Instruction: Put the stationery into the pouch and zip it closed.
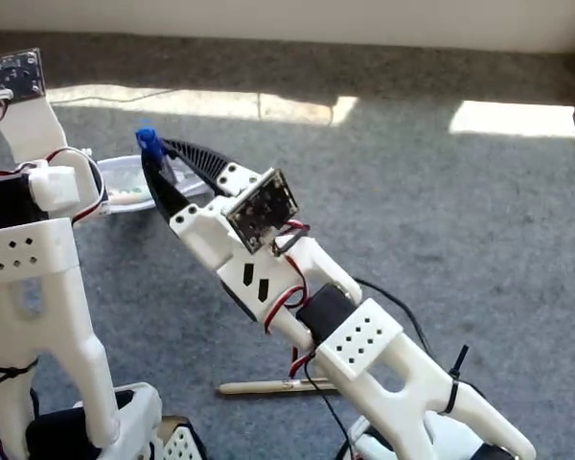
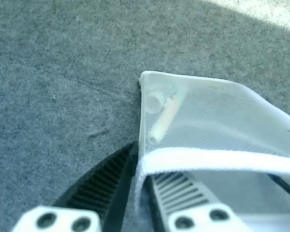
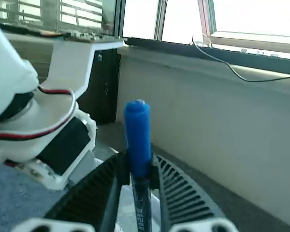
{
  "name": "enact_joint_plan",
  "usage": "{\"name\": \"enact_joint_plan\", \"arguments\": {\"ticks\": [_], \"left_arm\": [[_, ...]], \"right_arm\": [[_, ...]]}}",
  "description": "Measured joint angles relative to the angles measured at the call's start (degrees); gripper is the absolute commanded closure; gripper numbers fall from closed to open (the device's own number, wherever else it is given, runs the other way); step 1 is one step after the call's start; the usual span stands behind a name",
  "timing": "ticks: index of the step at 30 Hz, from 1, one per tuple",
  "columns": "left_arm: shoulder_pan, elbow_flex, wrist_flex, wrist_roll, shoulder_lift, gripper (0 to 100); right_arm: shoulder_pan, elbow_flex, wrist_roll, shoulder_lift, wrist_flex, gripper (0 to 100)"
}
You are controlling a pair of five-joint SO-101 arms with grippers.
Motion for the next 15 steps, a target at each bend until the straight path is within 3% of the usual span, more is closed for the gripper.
{"name": "enact_joint_plan", "arguments": {"ticks": [4, 12, 15], "left_arm": [[0.0, 0.0, 0.0, 0.0, 0.0, 98], [0.0, 0.0, 0.0, 0.0, 0.0, 98], [0.0, 0.0, 0.0, 0.0, 0.0, 98]], "right_arm": [[0.09, 0.0, 0.09, 0.09, 5.36, 97.6], [0.0, 0.0, 0.09, 0.09, 6.33, 96.5], [0.0, 0.0, 0.09, 0.09, 6.33, 88.9]]}}
